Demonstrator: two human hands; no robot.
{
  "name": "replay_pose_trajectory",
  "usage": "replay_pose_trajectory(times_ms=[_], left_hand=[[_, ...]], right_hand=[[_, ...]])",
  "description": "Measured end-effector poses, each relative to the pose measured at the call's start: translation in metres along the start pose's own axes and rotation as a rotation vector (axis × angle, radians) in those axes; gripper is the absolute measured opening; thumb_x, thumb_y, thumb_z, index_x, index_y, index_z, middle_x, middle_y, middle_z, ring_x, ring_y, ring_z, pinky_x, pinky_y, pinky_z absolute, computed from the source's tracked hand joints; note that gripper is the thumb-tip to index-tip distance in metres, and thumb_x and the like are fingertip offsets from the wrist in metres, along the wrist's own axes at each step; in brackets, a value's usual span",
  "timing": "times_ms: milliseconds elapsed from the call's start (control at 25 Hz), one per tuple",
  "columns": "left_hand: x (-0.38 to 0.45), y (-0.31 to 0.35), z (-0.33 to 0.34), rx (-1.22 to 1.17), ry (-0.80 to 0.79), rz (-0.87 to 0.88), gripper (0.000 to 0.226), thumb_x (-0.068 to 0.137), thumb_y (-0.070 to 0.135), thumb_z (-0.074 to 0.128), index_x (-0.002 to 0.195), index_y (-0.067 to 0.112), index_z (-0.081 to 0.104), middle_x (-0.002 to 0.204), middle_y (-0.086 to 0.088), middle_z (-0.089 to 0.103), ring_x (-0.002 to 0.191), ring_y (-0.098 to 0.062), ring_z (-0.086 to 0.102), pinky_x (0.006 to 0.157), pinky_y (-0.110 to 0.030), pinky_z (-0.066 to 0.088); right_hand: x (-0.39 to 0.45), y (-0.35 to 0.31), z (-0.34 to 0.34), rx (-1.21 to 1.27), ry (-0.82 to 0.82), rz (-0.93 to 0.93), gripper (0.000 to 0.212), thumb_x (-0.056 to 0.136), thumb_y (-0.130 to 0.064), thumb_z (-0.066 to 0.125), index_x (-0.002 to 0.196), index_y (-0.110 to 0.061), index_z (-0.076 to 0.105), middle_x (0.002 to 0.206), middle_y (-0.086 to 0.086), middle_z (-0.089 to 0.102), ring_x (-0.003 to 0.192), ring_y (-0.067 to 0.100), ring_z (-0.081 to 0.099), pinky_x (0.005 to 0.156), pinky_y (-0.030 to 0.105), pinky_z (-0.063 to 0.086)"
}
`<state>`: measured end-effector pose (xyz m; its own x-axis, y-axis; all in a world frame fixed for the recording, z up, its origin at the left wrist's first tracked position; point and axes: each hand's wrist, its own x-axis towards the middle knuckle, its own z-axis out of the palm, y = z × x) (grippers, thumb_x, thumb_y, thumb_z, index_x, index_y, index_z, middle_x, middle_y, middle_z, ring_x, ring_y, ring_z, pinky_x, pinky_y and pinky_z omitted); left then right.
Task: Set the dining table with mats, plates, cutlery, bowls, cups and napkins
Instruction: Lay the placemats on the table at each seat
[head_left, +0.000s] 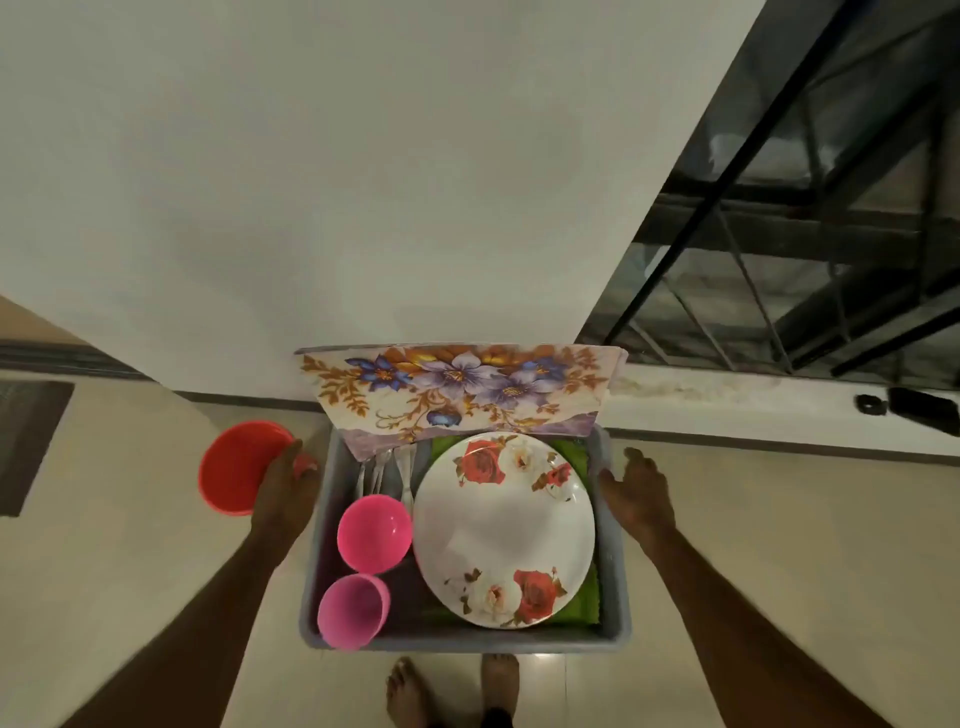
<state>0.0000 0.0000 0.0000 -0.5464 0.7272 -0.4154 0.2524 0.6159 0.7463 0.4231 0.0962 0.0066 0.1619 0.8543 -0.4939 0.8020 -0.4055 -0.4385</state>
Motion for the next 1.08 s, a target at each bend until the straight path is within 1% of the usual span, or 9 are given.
replay_pose_trajectory(times_ms=[80,160,280,360,520,640,760,920,1080], left_hand=[[0.009,-0.022,0.007,-0.056,-0.057,-0.104,0.023,0.102,0.002,0.048,0.117,0.014,0.061,0.108,-0.010,0.057,0.093,-0.026,0.053,0.087,-0.031,0.042],[0.013,-0.041,0.015,-0.054,-0.101,-0.205,0.026,0.103,0.005,0.048,0.120,0.019,0.062,0.114,-0.009,0.059,0.105,-0.025,0.052,0.095,-0.038,0.040],[0.019,-0.060,0.028,-0.109,-0.114,-0.296,0.029,0.105,0.014,0.048,0.131,0.015,0.062,0.117,-0.011,0.064,0.103,-0.025,0.056,0.091,-0.039,0.043],[0.023,-0.069,0.035,-0.131,-0.102,-0.325,0.031,0.105,0.016,0.046,0.130,0.019,0.064,0.120,-0.011,0.068,0.103,-0.027,0.061,0.088,-0.040,0.047],[0.021,-0.069,0.044,-0.291,-0.072,-0.394,0.033,0.107,0.010,0.040,0.117,0.028,0.066,0.110,-0.009,0.070,0.097,-0.028,0.064,0.083,-0.038,0.051],[0.016,-0.069,0.050,-0.410,-0.011,-0.406,0.037,0.104,0.005,0.042,0.122,0.023,0.068,0.117,-0.009,0.070,0.105,-0.031,0.066,0.100,-0.048,0.051],[0.005,-0.070,0.049,-0.483,0.080,-0.435,0.034,0.104,0.004,0.045,0.125,0.024,0.064,0.108,0.000,0.066,0.095,-0.022,0.062,0.093,-0.040,0.050],[-0.006,-0.079,0.038,-0.534,0.112,-0.439,0.041,0.104,0.006,0.047,0.140,0.021,0.060,0.131,-0.007,0.063,0.112,-0.031,0.063,0.101,-0.049,0.051],[-0.030,-0.079,0.009,-0.580,0.185,-0.462,0.039,0.104,0.008,0.048,0.142,0.014,0.058,0.130,-0.008,0.061,0.112,-0.034,0.060,0.097,-0.050,0.052]], right_hand=[[0.014,0.025,0.007,-0.042,0.012,0.145,0.056,0.098,-0.031,0.057,0.144,-0.002,0.044,0.142,0.025,0.048,0.131,0.044,0.046,0.102,0.048,0.044],[0.022,0.053,0.018,-0.056,-0.062,0.224,0.049,0.100,-0.032,0.054,0.140,-0.005,0.047,0.139,0.023,0.051,0.126,0.042,0.051,0.100,0.046,0.045],[0.027,0.069,0.035,0.016,-0.133,0.245,0.026,0.103,-0.035,0.046,0.115,-0.013,0.053,0.113,0.017,0.064,0.095,0.033,0.063,0.086,0.047,0.057],[0.031,0.073,0.043,0.055,-0.137,0.256,0.028,0.104,-0.042,0.041,0.102,-0.016,0.051,0.099,0.014,0.063,0.085,0.032,0.063,0.081,0.052,0.060],[0.039,0.078,0.050,0.189,-0.227,0.295,0.036,0.105,-0.049,0.037,0.108,-0.017,0.054,0.106,0.013,0.060,0.097,0.035,0.062,0.080,0.053,0.060],[0.039,0.079,0.053,0.205,-0.206,0.231,0.040,0.106,-0.049,0.035,0.110,-0.014,0.055,0.107,0.012,0.060,0.098,0.032,0.060,0.086,0.053,0.057],[0.035,0.071,0.055,0.194,-0.103,0.143,0.041,0.107,-0.046,0.034,0.106,-0.010,0.053,0.102,0.012,0.059,0.093,0.029,0.058,0.085,0.048,0.051],[0.031,0.051,0.056,0.204,-0.044,0.087,0.037,0.108,-0.041,0.035,0.104,-0.009,0.053,0.098,0.010,0.058,0.091,0.030,0.056,0.081,0.043,0.047],[0.027,0.015,0.054,0.222,-0.033,0.002,0.035,0.108,-0.037,0.038,0.093,-0.008,0.053,0.090,0.011,0.058,0.085,0.030,0.055,0.075,0.039,0.043]])
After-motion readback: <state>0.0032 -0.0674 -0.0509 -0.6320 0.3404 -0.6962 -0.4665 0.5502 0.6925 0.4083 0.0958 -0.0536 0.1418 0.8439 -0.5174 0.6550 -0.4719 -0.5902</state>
